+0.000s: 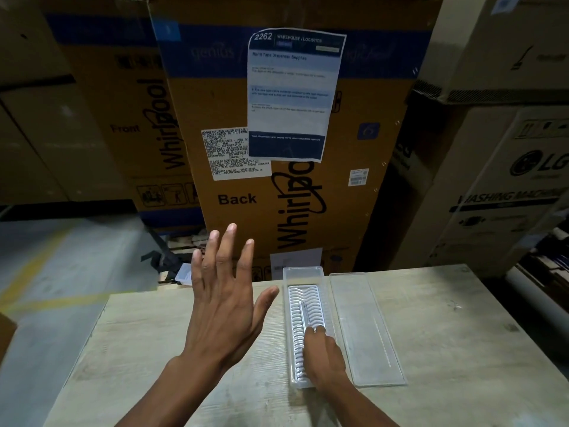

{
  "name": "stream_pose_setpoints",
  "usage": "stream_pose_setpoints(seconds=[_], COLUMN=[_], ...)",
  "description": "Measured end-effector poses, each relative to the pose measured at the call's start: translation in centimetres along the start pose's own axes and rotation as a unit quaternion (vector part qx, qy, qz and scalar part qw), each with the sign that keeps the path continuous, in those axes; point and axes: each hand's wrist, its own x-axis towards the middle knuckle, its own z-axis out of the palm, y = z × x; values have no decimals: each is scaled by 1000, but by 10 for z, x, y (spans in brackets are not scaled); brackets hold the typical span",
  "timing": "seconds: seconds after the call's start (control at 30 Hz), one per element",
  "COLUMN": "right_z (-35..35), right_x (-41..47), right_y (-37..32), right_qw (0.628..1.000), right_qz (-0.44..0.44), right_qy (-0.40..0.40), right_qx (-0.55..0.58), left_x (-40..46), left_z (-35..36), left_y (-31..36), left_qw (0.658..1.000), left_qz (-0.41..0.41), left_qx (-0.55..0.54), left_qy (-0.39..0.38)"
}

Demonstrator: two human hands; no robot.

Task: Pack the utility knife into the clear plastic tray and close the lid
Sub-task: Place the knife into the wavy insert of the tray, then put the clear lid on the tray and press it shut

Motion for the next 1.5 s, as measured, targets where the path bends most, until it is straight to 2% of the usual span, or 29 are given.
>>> stream_pose_setpoints(seconds=[0.13, 0.23, 0.3, 0.4, 0.5, 0.6, 0.73, 0.97, 1.17, 1.33, 1.5], right_z=[-4, -20, -37, -63, -72, -52, -14, -3, -19, -61, -127], right_x=[0, -2, -2, 4, 11, 11, 4, 6, 13, 15, 26], right_y=[3, 4, 6, 20, 53, 83, 104, 97, 94, 92, 108], right_qw=[1000, 998, 989, 953, 927, 951, 986, 995, 998, 993, 964], right_qz=[1, 3, 14, 52, 103, 128, 95, 80, 65, 91, 163], right_qy=[11, 34, 80, 176, 227, 162, 58, 30, -15, 31, 121], right_qx=[6, 60, 125, 239, 279, 231, 121, 49, 19, 65, 172], left_x=[2, 3, 3, 1, -7, -19, -33, -36, -44, -51, -49], left_z=[2, 2, 4, 11, 27, 48, 73, 100, 129, 162, 172], left_y=[4, 8, 12, 14, 13, 11, 10, 10, 18, 29, 41], left_qw=[1000, 1000, 999, 998, 990, 967, 952, 935, 920, 926, 910], left_qz=[2, -1, -3, -2, -20, -74, -111, -150, -184, -174, -227], left_qx=[-6, -15, -22, -47, -129, -229, -250, -263, -286, -256, -258], left_qy=[-7, -21, -31, -38, -51, -90, -141, -187, -192, -215, -234])
